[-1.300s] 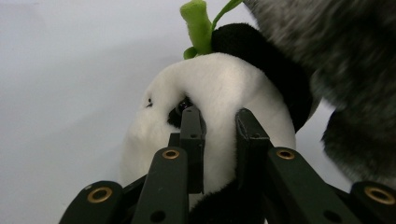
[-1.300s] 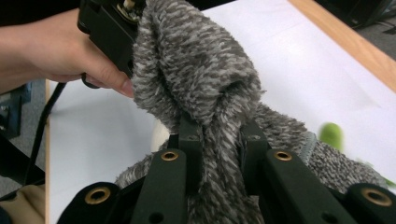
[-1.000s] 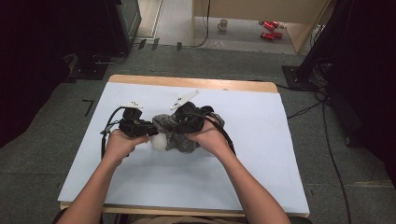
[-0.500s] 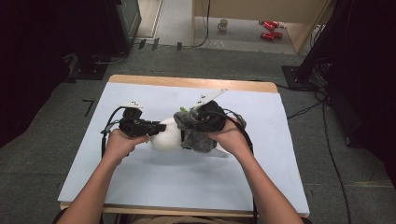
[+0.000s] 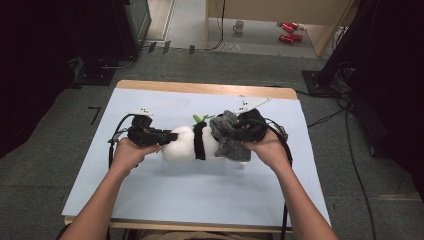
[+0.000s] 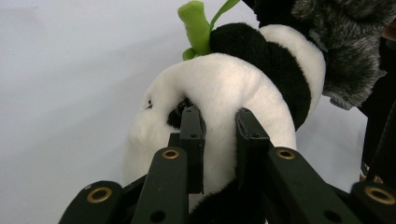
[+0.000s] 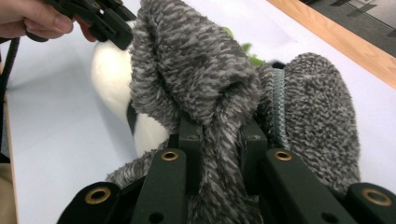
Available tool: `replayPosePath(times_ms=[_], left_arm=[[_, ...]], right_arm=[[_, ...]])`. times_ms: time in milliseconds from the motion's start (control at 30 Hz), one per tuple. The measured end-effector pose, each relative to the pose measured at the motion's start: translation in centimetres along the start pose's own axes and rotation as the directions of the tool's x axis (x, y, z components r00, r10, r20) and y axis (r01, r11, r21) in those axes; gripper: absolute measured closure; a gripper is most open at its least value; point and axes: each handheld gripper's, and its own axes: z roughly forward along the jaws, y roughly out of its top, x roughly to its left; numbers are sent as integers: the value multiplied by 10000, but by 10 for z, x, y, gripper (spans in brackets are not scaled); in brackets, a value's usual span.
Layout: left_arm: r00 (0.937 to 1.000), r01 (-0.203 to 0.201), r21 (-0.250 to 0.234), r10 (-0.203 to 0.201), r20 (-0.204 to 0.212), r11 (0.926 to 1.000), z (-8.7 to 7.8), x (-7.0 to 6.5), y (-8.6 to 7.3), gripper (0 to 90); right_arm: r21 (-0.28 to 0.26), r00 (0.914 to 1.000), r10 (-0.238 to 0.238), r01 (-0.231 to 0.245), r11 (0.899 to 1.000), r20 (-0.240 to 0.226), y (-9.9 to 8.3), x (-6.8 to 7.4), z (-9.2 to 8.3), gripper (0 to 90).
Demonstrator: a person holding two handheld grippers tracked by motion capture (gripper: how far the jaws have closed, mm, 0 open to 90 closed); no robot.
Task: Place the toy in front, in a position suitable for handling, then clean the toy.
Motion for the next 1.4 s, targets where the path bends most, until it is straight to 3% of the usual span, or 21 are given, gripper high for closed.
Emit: replayPosePath(times_ms=[200,267,433,733,967,1133,1233,1400], left_arm=[[9999,107,-4,-107,42,9999,0,2,0,768],[9999,140,11,-140,47,9999,-1,2,0,767],[9996,270,25,-270,19,9996,-1,3,1,766],[9994,354,43,-355,56,9994,0,8,5,762],[9995,308,50,-309,99,9995,0,9,5,759],[9998,9,19,-9,183,10000,0,8,5,747],[9994,-164,-19,165,306,9999,-2,8,4,687],[9966,-808,-138,810,152,9966,-3,4,3,658]], right_arm=[[10,9995,241,-241,9997,213,-9,-8,-9,777],[-125,9993,367,-366,9993,42,-10,-9,-12,776],[-264,9999,-4,2,9997,-107,-1,5,-16,776],[-154,9977,-419,411,9990,-537,6,25,-8,775],[252,9975,-382,398,9989,-599,3,22,10,776],[281,9975,-388,405,9988,-589,3,22,10,775],[313,9974,-383,403,9987,-615,2,22,11,776],[317,9970,-417,439,9985,-651,2,22,10,776]])
